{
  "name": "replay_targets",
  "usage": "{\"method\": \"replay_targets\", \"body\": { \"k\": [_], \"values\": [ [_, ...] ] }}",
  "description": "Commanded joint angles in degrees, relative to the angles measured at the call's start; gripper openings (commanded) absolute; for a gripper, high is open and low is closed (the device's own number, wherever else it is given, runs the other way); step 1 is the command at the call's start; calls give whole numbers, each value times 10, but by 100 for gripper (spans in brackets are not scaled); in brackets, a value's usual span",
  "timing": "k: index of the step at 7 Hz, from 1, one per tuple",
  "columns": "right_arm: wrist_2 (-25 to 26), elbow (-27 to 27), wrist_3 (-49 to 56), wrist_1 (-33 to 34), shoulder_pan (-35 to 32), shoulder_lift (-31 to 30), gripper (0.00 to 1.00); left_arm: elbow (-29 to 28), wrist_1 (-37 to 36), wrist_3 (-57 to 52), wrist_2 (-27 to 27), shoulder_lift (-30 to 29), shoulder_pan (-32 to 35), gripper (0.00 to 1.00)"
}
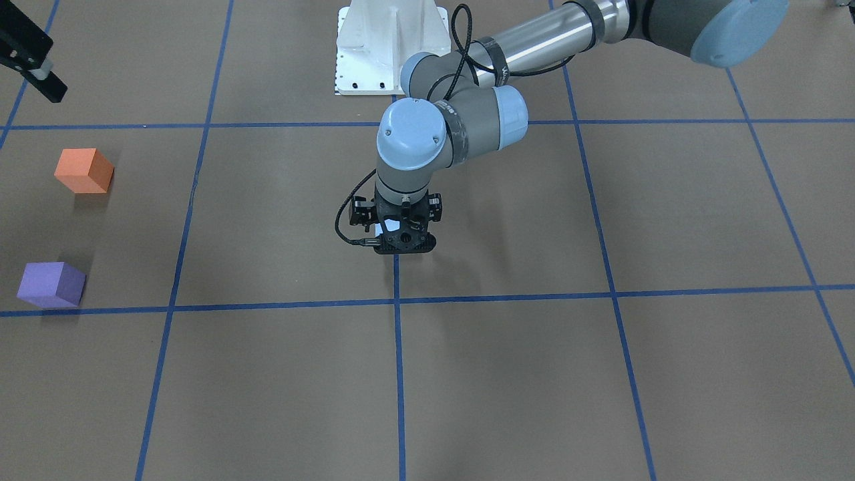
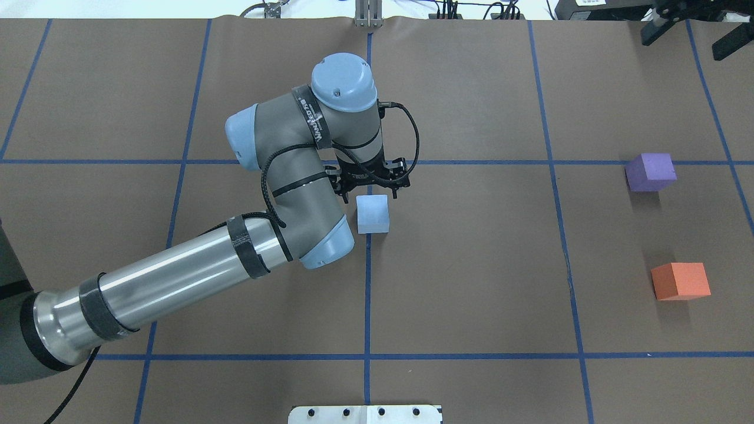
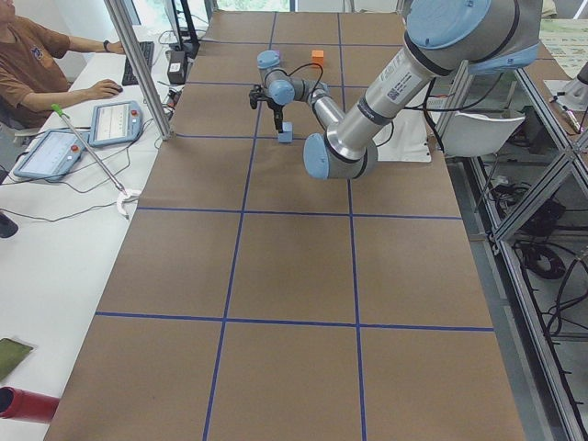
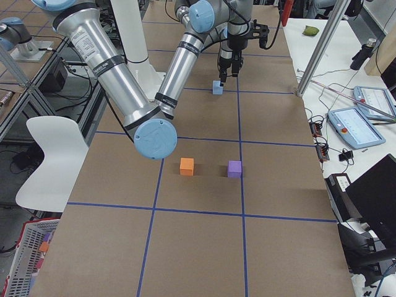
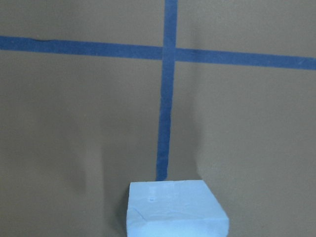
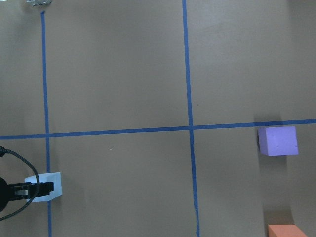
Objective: Place blue block between orange and purple blocks
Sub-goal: 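Set the cube down and open the left gripper while the right arm approaches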
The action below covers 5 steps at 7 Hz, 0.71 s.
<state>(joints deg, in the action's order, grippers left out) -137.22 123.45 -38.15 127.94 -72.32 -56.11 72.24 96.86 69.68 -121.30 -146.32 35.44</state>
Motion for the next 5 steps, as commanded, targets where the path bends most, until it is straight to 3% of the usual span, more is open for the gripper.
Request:
{"method": "replay_targets", "body": {
  "k": [1,3,5],
  "values": [
    [31,-1,-84,-24,76,39,100,34,-3,-8,-58,26,62,100],
    [90,-30,-164,-26,179,99,100,134,-4,-97,-86,127,121,100],
    [162,-100,-232,-53,276,157,100,203,-4,-169,-119,227,178,100]
  ]
}}
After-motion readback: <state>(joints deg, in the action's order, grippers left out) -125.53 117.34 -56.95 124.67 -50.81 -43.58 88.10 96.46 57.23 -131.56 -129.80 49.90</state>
